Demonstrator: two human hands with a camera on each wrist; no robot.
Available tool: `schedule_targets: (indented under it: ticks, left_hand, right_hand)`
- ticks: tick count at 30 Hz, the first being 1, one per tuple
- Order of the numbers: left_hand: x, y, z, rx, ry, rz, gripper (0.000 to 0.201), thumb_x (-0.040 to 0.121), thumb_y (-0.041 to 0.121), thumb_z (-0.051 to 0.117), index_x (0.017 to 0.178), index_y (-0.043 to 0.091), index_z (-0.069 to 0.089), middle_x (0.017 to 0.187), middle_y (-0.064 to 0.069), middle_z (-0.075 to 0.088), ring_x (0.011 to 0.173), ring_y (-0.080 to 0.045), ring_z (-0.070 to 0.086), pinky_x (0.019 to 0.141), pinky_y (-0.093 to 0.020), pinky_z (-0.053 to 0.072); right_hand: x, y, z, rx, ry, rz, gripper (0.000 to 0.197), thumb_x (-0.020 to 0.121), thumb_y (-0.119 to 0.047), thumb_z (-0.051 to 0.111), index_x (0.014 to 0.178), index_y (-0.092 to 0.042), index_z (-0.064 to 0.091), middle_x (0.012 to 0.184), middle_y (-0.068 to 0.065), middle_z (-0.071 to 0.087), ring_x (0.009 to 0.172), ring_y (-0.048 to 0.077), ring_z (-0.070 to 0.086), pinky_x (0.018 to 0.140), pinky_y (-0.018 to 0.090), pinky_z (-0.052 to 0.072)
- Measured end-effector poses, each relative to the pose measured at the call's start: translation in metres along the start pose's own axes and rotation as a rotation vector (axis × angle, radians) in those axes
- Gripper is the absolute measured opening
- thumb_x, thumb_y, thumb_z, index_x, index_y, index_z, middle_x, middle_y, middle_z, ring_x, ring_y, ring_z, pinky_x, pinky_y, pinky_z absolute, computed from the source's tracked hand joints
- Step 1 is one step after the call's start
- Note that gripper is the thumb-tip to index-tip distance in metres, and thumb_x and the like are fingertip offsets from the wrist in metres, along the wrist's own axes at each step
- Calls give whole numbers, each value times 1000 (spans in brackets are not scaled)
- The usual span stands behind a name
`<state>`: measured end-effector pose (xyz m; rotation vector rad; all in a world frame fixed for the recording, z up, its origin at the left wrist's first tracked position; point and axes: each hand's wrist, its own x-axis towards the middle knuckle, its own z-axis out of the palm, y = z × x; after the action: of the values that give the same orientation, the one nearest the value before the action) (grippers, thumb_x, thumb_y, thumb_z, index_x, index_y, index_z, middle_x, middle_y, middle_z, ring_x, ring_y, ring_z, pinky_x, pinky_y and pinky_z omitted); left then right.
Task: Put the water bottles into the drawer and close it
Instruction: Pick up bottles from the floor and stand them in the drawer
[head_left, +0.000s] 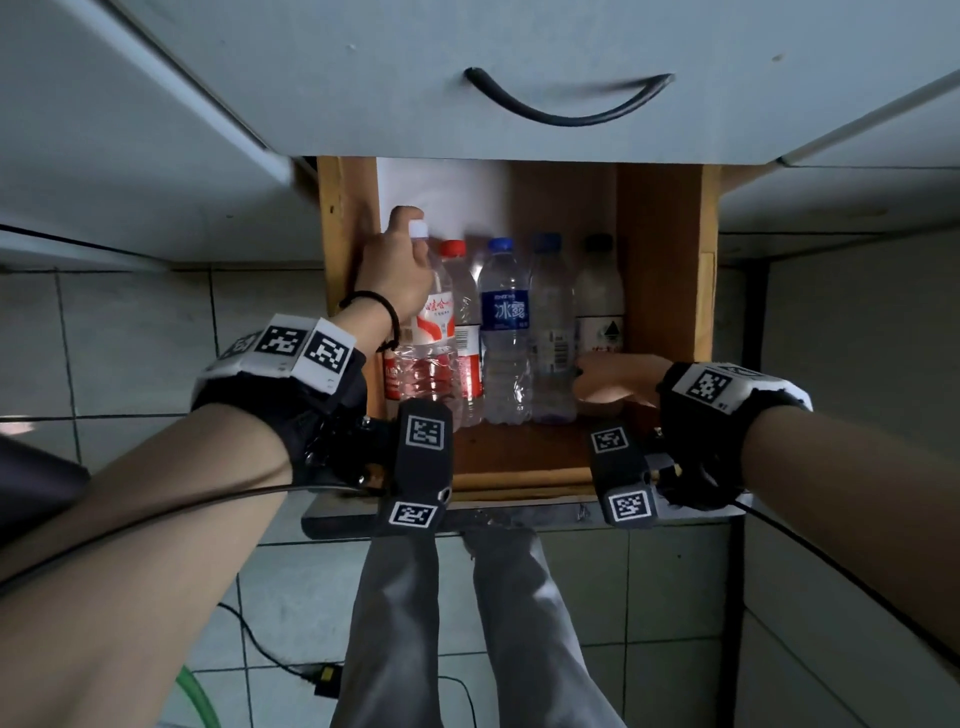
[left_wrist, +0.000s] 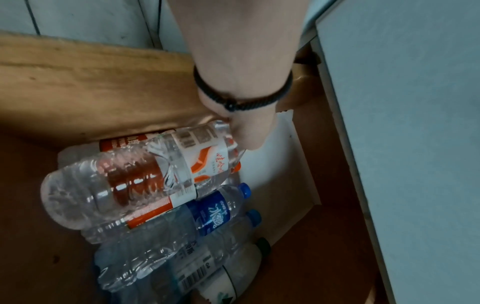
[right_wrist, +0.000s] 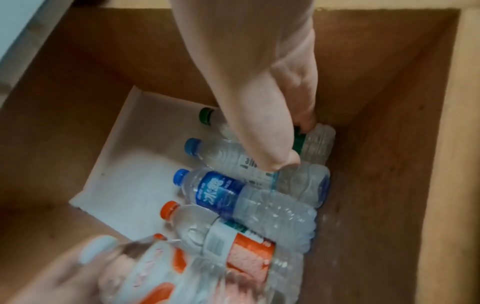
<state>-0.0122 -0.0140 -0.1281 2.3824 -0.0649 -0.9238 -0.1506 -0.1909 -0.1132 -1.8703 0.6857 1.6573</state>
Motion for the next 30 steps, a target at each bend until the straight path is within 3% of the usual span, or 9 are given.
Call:
schedule_targets:
  ticks: [3,5,10,12,14,17,20,23,30]
  left_hand:
    - [-3,-2,7,-58,-16,-18,42,97,11,42,139,18,37,98,-8,62,85,-26,63,73,-31,50]
    - [-8,-5,8,-94,-40,-30,45,96,14,47,139,19,37,122,-15,58,102,-31,62,86,-39,53]
    - [-30,-8,4,-181,-162,-118,56,90,9,57,140,18,34,115,-5,59,103,-25,61,74,-30,50]
    - [-42,-12,3,-250,-209,-195,69,87,7,62,145,16,24,105,8,51,98,-16,56,68,-13,47]
    - [-53,-18,8,-302,-246,-306,76,90,20,62,148,13,14,122,7,49,109,-16,53,73,-10,40]
    - [-59,-25,17,-298,-219,-361,67,94,26,56,147,11,17,137,-6,49,113,-21,54,79,-21,43]
    - [-58,-25,15,-299,-252,-400,59,99,15,44,146,4,10,136,-10,42,121,-23,44,103,-32,33]
    - [-57,-20,10,-415,-267,-423,60,90,21,48,145,12,26,136,-10,48,123,-27,48,109,-34,33]
    - [-54,-8,-10,-539,-254,-444,40,90,6,41,129,4,47,107,-14,60,98,-29,60,87,-38,47]
  right_hand:
    - [4,-2,-5,58,166,-9,33,92,-22,51,120,-5,57,115,13,62,103,29,61,75,30,50]
    - [5,-12,-7,210,266,-31,26,92,-23,51,107,-5,62,96,11,69,80,24,68,61,29,55]
    - [2,-67,9,482,125,-261,30,97,-15,47,118,2,58,104,22,61,84,21,56,82,35,54]
    - [5,-84,24,504,84,-295,20,96,-15,49,107,-3,61,97,18,60,83,19,53,80,32,51]
    - [10,-92,37,602,79,-310,7,94,-15,51,92,-17,58,92,8,59,81,16,54,74,28,47]
    - [15,-93,46,729,84,-297,25,90,-20,60,114,-14,54,101,9,63,89,22,62,81,34,53]
    - [11,-93,45,774,65,-314,33,89,-7,60,121,-10,50,89,10,62,75,20,59,75,33,54]
    - [6,-92,44,782,50,-337,41,91,1,53,130,-11,50,85,10,57,73,19,56,79,37,51]
    - [1,-97,40,796,24,-355,50,94,1,44,142,-15,43,89,5,57,77,15,56,71,25,50]
